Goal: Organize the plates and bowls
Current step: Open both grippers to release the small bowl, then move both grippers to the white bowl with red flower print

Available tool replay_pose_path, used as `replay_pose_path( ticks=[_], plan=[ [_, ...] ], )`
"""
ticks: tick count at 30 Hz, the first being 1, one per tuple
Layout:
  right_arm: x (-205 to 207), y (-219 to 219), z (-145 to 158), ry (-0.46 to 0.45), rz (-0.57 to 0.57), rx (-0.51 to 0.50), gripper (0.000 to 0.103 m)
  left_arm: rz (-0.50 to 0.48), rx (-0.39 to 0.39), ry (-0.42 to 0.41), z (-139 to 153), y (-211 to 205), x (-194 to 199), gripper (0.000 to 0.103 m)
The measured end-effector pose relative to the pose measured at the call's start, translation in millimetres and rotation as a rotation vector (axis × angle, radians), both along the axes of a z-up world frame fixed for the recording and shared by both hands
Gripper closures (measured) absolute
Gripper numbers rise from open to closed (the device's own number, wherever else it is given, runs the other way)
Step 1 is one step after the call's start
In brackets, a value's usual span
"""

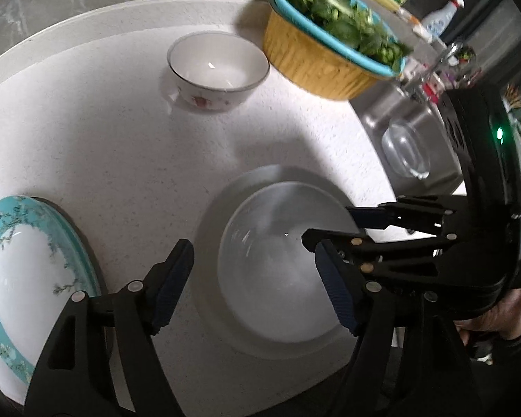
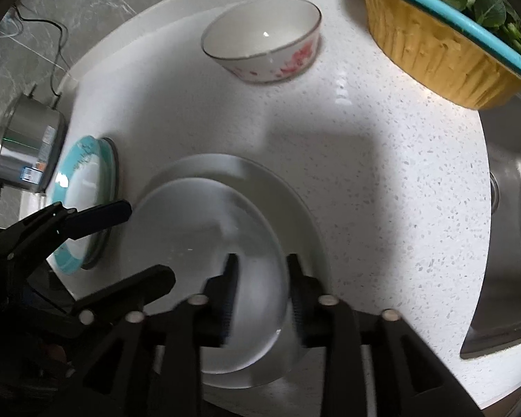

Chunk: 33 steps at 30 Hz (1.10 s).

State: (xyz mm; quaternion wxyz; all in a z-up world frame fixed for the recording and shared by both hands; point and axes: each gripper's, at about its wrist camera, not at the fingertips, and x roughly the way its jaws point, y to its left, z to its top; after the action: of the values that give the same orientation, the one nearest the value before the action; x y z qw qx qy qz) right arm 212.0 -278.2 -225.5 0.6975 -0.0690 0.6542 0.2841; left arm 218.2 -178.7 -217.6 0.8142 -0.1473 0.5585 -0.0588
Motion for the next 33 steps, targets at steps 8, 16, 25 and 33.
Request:
replay_pose_path(
  ticks=[8, 16, 25, 33],
  plan=[
    [1, -22, 44, -0.063, -0.095, 0.077, 0.022, 0.033, -0.053, -0.044, 36, 33, 8, 0.013],
    [13, -43, 87, -0.178, -0.174, 0.263, 0.0, 0.096, 0.063, -0.101, 41, 70, 31, 0.0],
    [53, -49, 89, -0.097, -0.247, 0.427, 0.0, 0.192, -0.025, -0.086, 29, 129, 66, 0.0],
    [113, -46, 65, -0.096, -0.296, 0.305, 0.01, 0.168, 0.071, -0.048, 13, 155, 123, 0.0]
  ],
)
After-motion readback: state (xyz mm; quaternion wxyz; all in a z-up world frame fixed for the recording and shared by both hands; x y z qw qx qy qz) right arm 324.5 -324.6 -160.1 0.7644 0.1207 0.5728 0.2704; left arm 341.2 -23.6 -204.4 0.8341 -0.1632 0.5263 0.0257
